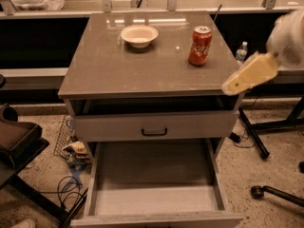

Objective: Place coke can into middle drawer

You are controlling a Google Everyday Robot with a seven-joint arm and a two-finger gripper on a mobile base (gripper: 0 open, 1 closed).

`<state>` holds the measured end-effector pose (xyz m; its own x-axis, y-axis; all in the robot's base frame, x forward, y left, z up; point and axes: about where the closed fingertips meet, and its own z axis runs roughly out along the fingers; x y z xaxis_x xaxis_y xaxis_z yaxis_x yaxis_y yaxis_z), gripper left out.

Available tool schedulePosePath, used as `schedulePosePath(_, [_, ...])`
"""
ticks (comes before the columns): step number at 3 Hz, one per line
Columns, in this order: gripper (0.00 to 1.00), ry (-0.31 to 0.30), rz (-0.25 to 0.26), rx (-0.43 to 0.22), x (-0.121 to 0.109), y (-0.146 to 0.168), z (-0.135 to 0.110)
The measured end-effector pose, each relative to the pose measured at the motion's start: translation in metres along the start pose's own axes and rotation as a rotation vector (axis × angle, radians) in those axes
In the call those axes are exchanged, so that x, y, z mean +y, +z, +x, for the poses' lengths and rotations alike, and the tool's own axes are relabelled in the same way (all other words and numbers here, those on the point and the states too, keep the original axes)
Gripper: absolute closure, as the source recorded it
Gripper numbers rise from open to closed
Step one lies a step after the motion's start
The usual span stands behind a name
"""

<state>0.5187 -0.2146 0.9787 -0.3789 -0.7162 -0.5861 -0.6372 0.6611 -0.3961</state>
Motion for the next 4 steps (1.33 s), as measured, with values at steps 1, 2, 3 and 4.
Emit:
schedulePosePath(1, [0.00,0.119,0.023,-0.145,-0.008,0.048,0.007])
schedulePosePath(2, [0.00,0.157,0.069,-0.340,-0.040,0.075,-0.016])
schedulePosePath(3, [0.00,0.185,0.181,-0.572,-0.092,0.081,-0.049])
schedulePosePath(4, [0.00,0.147,0.221,-0.663,-0.099,0.087,-0.078])
